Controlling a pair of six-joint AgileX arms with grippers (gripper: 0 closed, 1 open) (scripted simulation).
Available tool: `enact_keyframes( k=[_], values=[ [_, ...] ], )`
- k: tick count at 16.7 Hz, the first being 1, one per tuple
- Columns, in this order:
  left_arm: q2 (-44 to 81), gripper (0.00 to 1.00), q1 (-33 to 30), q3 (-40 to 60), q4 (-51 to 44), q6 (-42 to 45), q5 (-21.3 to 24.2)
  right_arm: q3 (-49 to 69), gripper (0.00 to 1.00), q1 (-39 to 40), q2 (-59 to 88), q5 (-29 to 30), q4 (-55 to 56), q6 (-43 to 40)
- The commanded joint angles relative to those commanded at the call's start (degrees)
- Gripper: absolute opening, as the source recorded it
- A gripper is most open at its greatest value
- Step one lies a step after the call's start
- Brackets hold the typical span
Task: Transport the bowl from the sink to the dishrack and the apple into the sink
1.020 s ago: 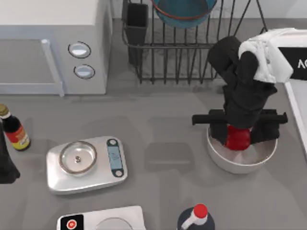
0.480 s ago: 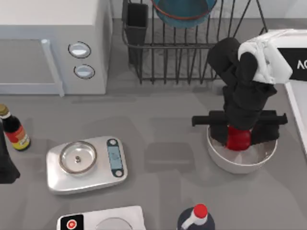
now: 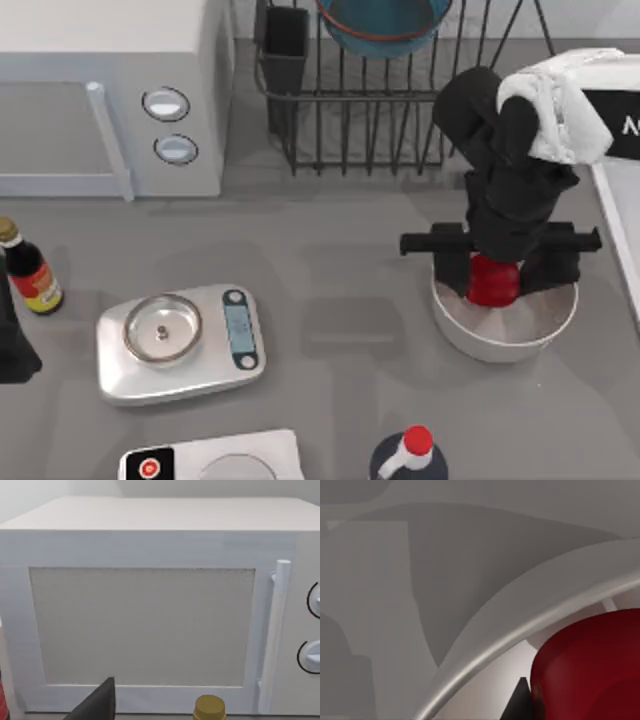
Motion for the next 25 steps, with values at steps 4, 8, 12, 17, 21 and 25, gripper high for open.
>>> enact_keyframes(
  k=[4, 8, 12, 17, 21, 25],
  values=[
    [0.0, 1.0, 0.0, 0.0, 0.0, 0.0, 0.0, 6.87, 0.0, 0.22, -1.98, -0.01, -10.48, -0.26],
    [0.0, 1.0, 0.0, 0.0, 0.0, 0.0, 0.0, 13.07, 0.0, -0.18, -4.59, -0.02, -18.38, -0.19],
    [0.0, 1.0, 0.0, 0.0, 0.0, 0.0, 0.0, 13.39, 0.0, -0.04, -4.57, -0.05, -18.74, -0.11],
    [0.0, 1.0, 0.0, 0.0, 0.0, 0.0, 0.0, 10.67, 0.0, -3.16, -6.12, -1.92, -12.97, -1.32],
    [0.0, 1.0, 0.0, 0.0, 0.0, 0.0, 0.0, 3.82, 0.0, -10.58, -9.61, -6.24, 1.13, -4.32],
    [0.0, 1.0, 0.0, 0.0, 0.0, 0.0, 0.0, -6.01, 0.0, -20.63, -14.21, -11.81, 21.28, -8.62]
  ],
)
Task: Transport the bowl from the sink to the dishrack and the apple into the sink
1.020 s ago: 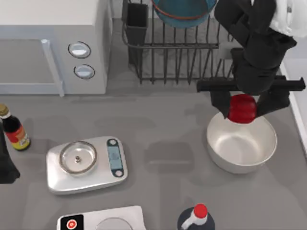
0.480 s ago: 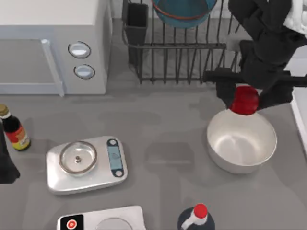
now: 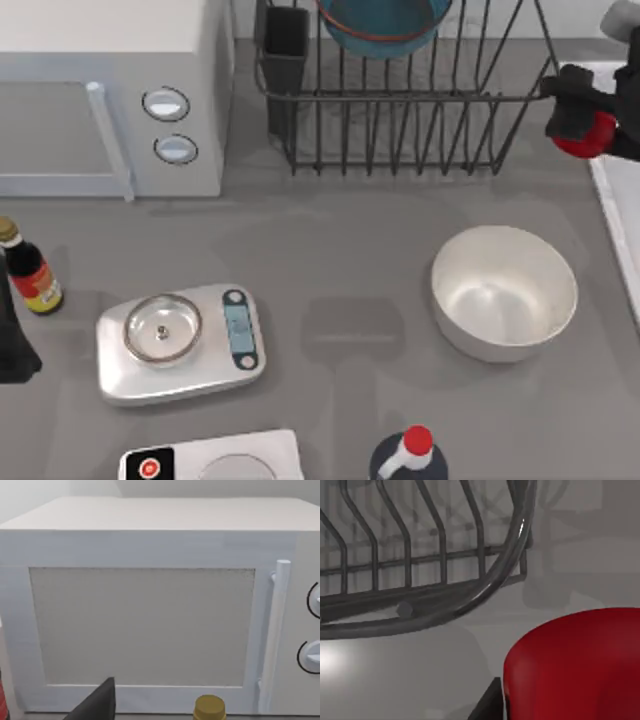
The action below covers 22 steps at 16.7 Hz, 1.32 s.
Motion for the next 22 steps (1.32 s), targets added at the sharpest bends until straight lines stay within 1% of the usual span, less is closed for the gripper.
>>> enact_keyframes(
  k=[8, 13, 15, 17, 19, 22],
  values=[
    [0.0, 1.0, 0.0, 0.0, 0.0, 0.0, 0.0, -22.05, 0.0, -21.09, -9.62, -10.6, 45.68, -9.92],
    [0.0, 1.0, 0.0, 0.0, 0.0, 0.0, 0.0, -33.71, 0.0, -31.52, -14.28, -15.29, 69.19, -15.36],
    [0.0, 1.0, 0.0, 0.0, 0.0, 0.0, 0.0, -37.08, 0.0, -34.36, -15.52, -16.47, 75.74, -16.93],
    [0.0, 1.0, 0.0, 0.0, 0.0, 0.0, 0.0, -39.4, 0.0, -36.25, -16.31, -17.22, 80.01, -17.98],
    [0.0, 1.0, 0.0, 0.0, 0.0, 0.0, 0.0, -40.47, 0.0, -37.08, -16.64, -17.52, 81.86, -18.44],
    [0.0, 1.0, 0.0, 0.0, 0.0, 0.0, 0.0, -40.47, 0.0, -37.08, -16.64, -17.52, 81.86, -18.44]
  ],
)
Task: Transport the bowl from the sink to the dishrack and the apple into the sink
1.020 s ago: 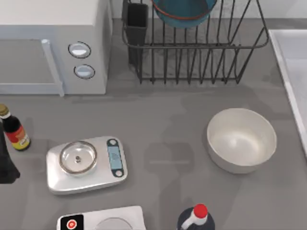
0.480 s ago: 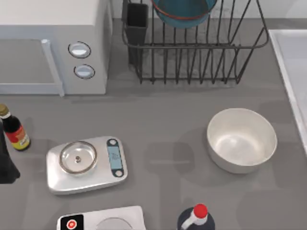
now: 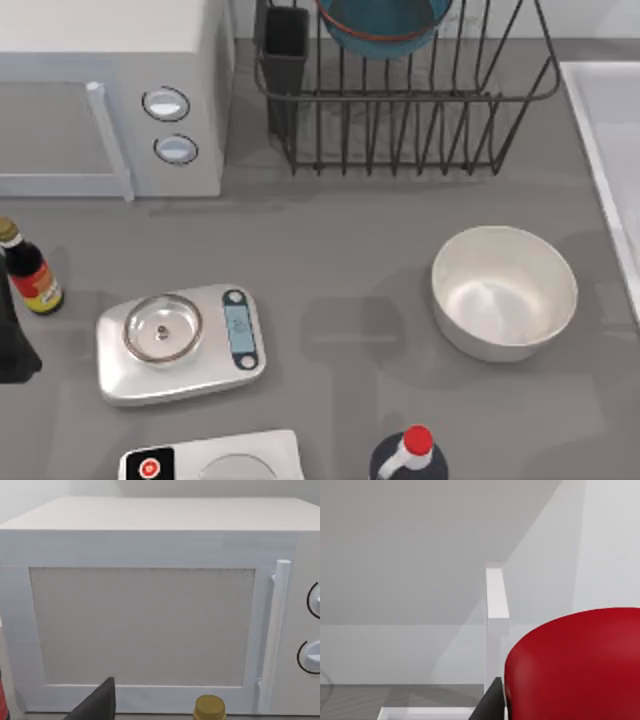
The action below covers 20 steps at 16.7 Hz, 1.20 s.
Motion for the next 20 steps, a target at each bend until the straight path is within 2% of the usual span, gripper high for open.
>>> enact_keyframes(
  k=[6, 16, 20],
  values=[
    [0.0, 1.0, 0.0, 0.0, 0.0, 0.0, 0.0, -0.22, 0.0, -0.08, 4.12, 0.17, 3.87, 0.15],
    [0.0, 1.0, 0.0, 0.0, 0.0, 0.0, 0.0, -4.61, 0.0, -0.34, 34.26, 0.28, 39.37, -0.09],
    [0.0, 1.0, 0.0, 0.0, 0.0, 0.0, 0.0, -6.01, 0.0, -0.1, 41.06, 0.52, 47.02, -0.21]
  ],
)
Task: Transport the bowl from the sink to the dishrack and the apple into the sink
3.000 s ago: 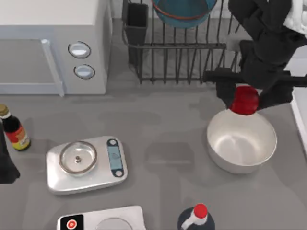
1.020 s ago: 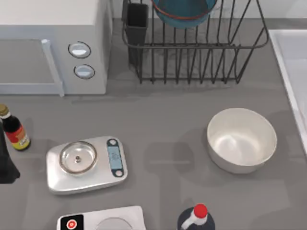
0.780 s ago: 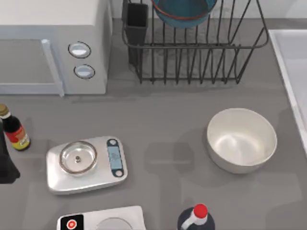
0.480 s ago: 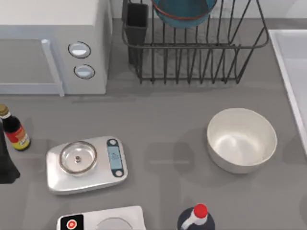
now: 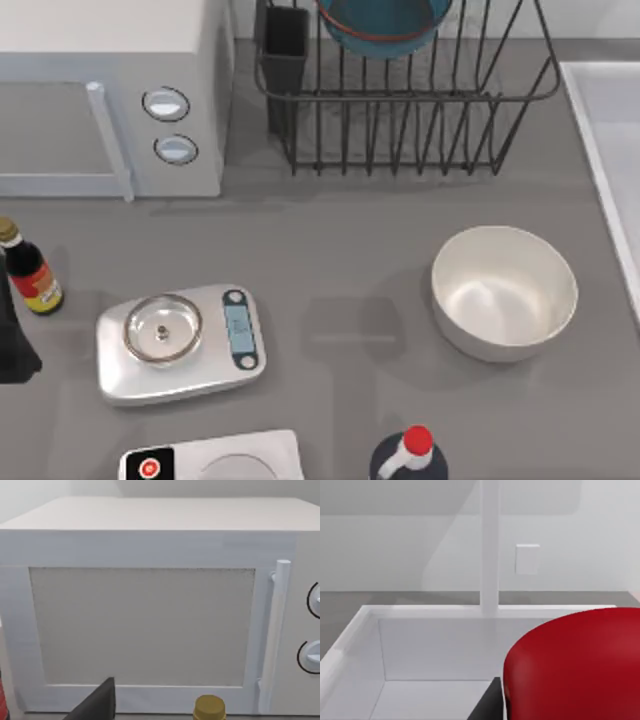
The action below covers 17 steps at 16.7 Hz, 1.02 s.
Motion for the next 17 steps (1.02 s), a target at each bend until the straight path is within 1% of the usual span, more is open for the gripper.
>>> enact_keyframes(
  k=[5, 17],
  values=[
    [0.0, 1.0, 0.0, 0.0, 0.0, 0.0, 0.0, -0.08, 0.0, 0.01, 0.4, 0.01, 0.43, -0.01],
    [0.0, 1.0, 0.0, 0.0, 0.0, 0.0, 0.0, -0.08, 0.9, 0.01, 0.4, 0.01, 0.43, -0.01]
  ],
)
